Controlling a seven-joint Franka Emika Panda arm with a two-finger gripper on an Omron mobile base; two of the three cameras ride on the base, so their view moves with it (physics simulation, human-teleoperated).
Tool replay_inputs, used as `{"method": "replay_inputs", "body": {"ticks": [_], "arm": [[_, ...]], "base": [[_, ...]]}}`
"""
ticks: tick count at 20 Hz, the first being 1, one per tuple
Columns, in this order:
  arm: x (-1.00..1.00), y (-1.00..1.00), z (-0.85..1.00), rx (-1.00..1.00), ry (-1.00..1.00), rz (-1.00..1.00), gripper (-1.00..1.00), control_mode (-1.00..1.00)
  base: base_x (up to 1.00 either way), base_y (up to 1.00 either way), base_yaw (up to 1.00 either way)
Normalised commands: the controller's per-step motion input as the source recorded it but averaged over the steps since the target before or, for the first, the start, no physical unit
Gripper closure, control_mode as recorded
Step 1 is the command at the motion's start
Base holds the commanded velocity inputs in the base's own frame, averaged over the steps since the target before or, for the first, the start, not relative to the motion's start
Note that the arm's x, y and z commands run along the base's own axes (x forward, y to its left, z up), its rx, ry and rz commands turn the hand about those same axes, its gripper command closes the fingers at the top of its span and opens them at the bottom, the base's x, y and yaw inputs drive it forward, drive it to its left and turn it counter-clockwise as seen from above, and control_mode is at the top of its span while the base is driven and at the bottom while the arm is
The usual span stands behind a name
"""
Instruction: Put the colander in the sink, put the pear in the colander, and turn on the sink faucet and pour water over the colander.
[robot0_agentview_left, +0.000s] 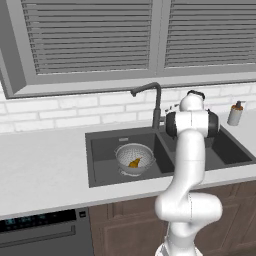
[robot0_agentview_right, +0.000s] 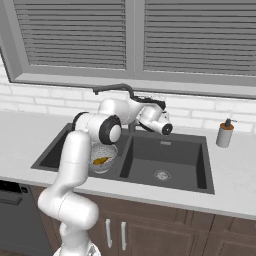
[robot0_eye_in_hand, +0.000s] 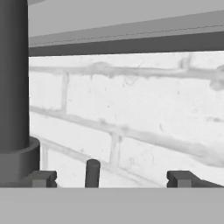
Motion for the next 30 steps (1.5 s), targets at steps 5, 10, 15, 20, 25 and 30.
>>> {"method": "replay_inputs", "body": {"ticks": [5,10,15,20,25,30], "arm": [[0.2,-0.01,-0.07,0.0,0.02,0.0,-1.0,-1.0],[0.18,0.0,-0.17,0.02,0.0,0.0,-1.0,-1.0],[0.25,0.0,-0.15,0.02,0.0,0.0,-1.0,-1.0],[0.25,-0.01,-0.04,0.01,0.0,0.0,-1.0,-1.0],[0.18,-0.01,-0.07,0.01,0.02,0.0,-1.0,-1.0],[0.07,0.0,-0.18,0.0,0.01,-0.01,1.0,-1.0]], "base": [[0.0,0.0,0.0],[0.0,0.0,0.0],[0.0,0.0,0.0],[0.0,0.0,0.0],[0.0,0.0,0.0],[0.0,0.0,0.0]]}}
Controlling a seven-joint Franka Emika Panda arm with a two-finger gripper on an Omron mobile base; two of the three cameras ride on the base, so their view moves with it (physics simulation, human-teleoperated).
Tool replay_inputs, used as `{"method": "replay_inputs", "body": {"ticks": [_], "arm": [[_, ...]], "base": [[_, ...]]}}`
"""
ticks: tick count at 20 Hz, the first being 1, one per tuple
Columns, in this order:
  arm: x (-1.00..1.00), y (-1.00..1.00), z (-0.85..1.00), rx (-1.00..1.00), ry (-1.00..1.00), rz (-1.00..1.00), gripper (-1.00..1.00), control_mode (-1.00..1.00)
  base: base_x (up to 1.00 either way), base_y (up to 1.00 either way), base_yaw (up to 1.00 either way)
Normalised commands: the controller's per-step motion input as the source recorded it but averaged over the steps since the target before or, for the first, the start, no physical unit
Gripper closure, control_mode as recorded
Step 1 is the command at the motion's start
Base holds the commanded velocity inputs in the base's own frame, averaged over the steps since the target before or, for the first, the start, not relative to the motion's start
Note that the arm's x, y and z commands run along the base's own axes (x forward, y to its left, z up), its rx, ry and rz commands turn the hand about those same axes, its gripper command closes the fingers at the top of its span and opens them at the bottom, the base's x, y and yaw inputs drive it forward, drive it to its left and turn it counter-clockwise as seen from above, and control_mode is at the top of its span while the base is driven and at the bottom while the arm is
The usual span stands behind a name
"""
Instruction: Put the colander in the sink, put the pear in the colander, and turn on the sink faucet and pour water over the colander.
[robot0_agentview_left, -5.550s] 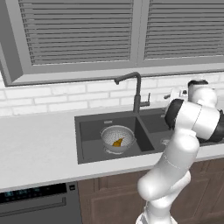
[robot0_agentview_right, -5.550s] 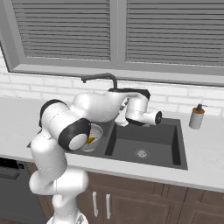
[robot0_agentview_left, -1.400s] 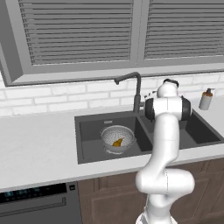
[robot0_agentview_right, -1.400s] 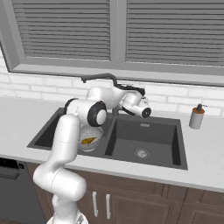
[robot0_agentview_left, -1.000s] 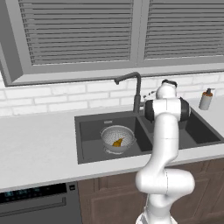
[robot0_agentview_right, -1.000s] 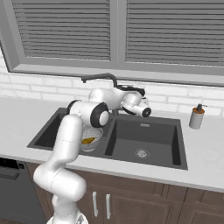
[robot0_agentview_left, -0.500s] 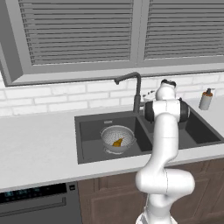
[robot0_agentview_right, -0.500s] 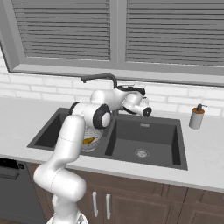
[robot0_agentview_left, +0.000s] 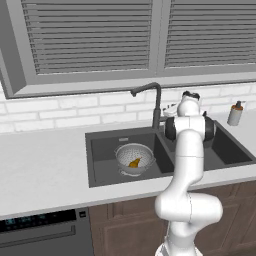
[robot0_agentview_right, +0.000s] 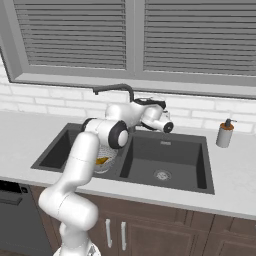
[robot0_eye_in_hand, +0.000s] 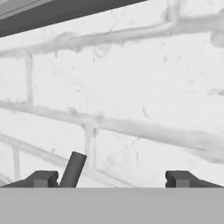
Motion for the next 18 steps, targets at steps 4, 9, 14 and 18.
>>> {"method": "replay_inputs", "body": {"ticks": [4,9,14,18], "arm": [[0.06,0.0,-0.18,0.0,0.02,-0.03,1.0,-1.0],[0.15,-0.14,-0.15,0.0,0.0,-0.08,1.0,-1.0],[0.24,-0.37,-0.08,0.0,0.0,-0.1,1.0,-1.0],[0.3,-0.64,-0.03,0.0,0.04,-0.12,1.0,-1.0]], "base": [[0.0,0.0,0.0],[0.0,0.0,0.0],[0.0,0.0,0.0],[0.0,0.0,0.0]]}}
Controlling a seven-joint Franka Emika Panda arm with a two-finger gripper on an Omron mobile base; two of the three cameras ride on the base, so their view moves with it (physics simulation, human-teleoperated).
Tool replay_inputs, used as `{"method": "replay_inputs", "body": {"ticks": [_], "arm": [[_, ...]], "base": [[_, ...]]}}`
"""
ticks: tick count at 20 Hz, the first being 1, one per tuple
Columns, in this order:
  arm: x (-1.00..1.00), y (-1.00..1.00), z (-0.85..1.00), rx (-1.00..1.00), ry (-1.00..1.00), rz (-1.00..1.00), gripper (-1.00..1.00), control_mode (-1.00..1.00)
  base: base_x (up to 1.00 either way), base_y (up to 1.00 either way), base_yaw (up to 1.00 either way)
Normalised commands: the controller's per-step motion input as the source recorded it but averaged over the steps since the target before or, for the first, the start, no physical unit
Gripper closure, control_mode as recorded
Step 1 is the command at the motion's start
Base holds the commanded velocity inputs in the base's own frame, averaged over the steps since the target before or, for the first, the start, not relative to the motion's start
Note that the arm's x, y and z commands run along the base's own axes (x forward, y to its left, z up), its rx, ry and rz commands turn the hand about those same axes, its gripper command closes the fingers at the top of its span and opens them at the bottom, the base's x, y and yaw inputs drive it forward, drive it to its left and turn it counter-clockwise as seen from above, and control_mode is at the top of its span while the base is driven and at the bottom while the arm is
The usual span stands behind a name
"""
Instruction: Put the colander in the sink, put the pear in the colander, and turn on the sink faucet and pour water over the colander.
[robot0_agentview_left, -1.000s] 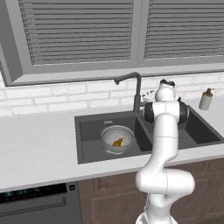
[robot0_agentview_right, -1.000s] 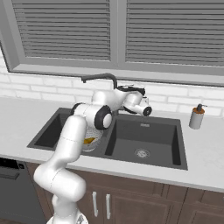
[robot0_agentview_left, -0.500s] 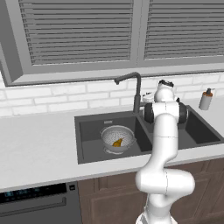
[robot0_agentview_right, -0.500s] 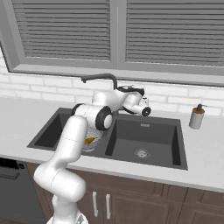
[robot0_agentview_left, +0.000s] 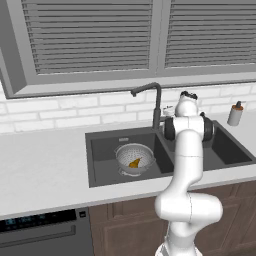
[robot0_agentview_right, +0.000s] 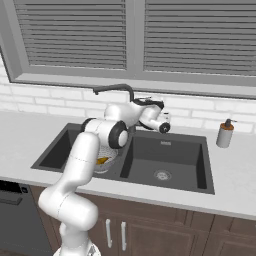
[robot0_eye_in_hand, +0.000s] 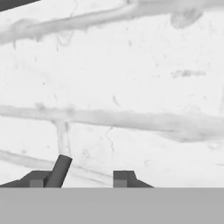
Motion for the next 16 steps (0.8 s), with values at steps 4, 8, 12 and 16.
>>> {"method": "replay_inputs", "body": {"ticks": [4,8,12,16], "arm": [[0.32,-0.79,-0.01,0.0,0.06,-0.1,1.0,-1.0],[0.28,-0.84,-0.07,0.0,0.06,-0.09,1.0,-1.0],[0.26,-0.87,-0.06,0.0,0.13,-0.11,1.0,-1.0],[0.27,-0.7,0.0,0.0,0.26,-0.2,1.0,-1.0]], "base": [[0.0,0.0,0.0],[0.0,0.0,0.0],[0.0,0.0,0.0],[0.0,0.0,0.0]]}}
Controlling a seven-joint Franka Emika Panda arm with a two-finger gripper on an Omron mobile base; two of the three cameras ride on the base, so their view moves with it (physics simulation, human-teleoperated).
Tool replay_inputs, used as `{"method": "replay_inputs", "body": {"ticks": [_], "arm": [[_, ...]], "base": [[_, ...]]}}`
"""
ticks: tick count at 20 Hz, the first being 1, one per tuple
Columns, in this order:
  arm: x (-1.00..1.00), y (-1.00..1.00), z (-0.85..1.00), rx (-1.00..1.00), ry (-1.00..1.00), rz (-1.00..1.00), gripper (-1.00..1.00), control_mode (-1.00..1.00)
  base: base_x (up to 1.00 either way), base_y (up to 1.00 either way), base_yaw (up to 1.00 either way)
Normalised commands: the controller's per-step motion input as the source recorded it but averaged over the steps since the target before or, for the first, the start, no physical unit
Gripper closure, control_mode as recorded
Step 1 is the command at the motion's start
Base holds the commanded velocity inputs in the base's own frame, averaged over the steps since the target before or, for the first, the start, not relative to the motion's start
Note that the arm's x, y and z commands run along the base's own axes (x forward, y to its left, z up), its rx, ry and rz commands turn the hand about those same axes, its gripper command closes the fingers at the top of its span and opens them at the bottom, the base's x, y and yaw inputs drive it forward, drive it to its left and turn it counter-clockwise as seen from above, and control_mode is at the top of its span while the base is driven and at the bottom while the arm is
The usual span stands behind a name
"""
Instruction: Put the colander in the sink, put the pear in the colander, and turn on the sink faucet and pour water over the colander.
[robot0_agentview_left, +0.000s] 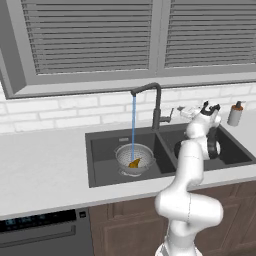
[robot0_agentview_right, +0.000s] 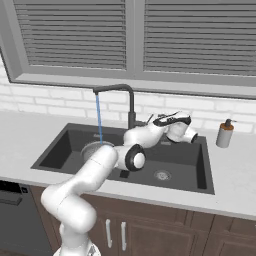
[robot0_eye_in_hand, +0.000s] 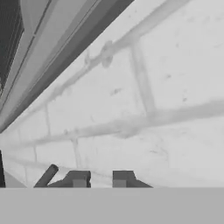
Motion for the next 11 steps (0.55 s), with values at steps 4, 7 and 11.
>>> {"method": "replay_inputs", "body": {"ticks": [4,7,11], "arm": [[0.17,-0.47,0.0,-0.04,0.28,-0.25,1.0,-1.0],[-0.3,-0.1,0.17,-0.02,0.14,-0.2,1.0,-1.0],[-0.62,0.05,0.25,-0.13,0.02,-0.2,1.0,-1.0]], "base": [[0.0,0.0,0.0],[0.0,0.0,0.0],[0.0,0.0,0.0]]}}
